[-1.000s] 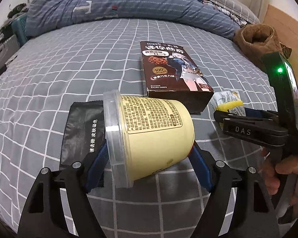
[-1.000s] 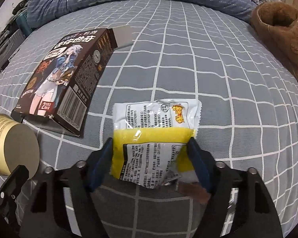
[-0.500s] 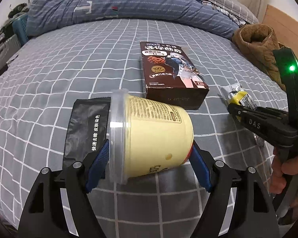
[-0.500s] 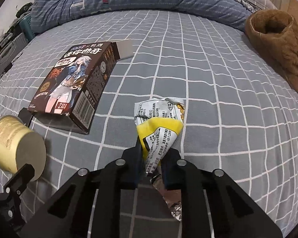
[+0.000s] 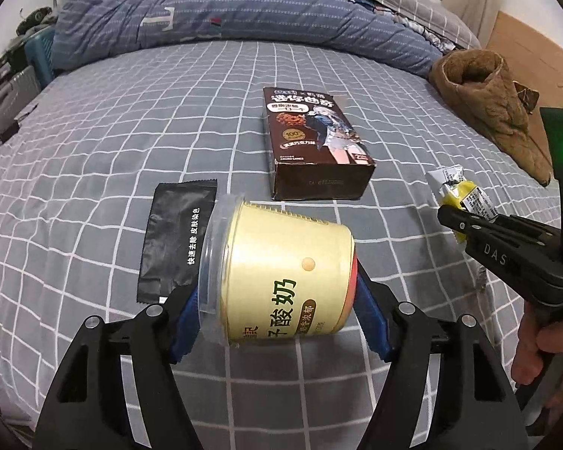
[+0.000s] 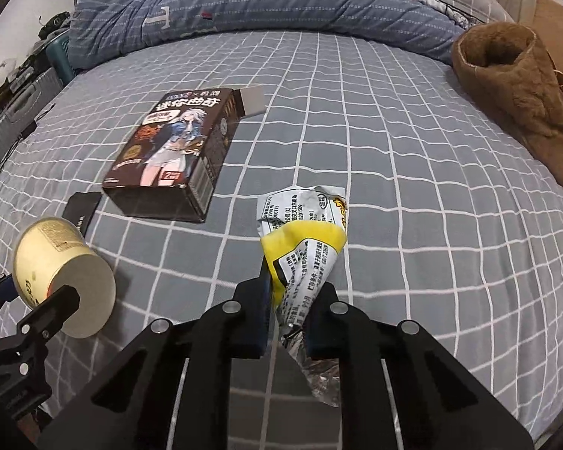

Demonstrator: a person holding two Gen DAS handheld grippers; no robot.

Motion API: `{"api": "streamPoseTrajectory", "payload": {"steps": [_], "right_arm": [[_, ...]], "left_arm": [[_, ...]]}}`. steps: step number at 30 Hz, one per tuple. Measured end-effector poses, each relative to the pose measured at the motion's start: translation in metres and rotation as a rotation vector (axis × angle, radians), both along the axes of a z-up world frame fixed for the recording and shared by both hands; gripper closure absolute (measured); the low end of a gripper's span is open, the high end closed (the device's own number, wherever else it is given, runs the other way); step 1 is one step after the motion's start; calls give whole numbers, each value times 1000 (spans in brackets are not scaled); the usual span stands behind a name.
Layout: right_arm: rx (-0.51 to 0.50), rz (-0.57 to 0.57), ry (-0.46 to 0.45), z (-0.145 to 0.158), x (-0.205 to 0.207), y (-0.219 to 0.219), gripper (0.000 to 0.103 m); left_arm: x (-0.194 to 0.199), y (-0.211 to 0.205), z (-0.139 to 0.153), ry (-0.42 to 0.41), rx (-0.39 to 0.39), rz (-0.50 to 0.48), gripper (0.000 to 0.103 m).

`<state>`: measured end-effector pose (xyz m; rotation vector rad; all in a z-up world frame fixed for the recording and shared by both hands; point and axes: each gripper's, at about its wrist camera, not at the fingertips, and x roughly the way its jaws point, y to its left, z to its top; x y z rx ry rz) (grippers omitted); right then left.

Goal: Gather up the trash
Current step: 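Carry the yogurt cup and snack wrapper down over the trash bin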

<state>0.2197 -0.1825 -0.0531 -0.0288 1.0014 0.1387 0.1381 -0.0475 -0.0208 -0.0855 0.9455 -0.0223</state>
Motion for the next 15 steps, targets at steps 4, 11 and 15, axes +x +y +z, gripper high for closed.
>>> {"api": "streamPoseTrajectory", "payload": {"steps": [4, 11, 15], "right_arm": [[3, -8, 1, 8, -13, 0, 90], [3, -20, -12, 25, -43, 1, 90], [10, -28, -17, 34, -61, 1, 90]], "left_arm": [[-7, 0, 6, 2, -3, 1, 35], [-27, 2, 14, 11, -24, -2, 36], [-38, 1, 20, 11, -24, -10, 36]]}}
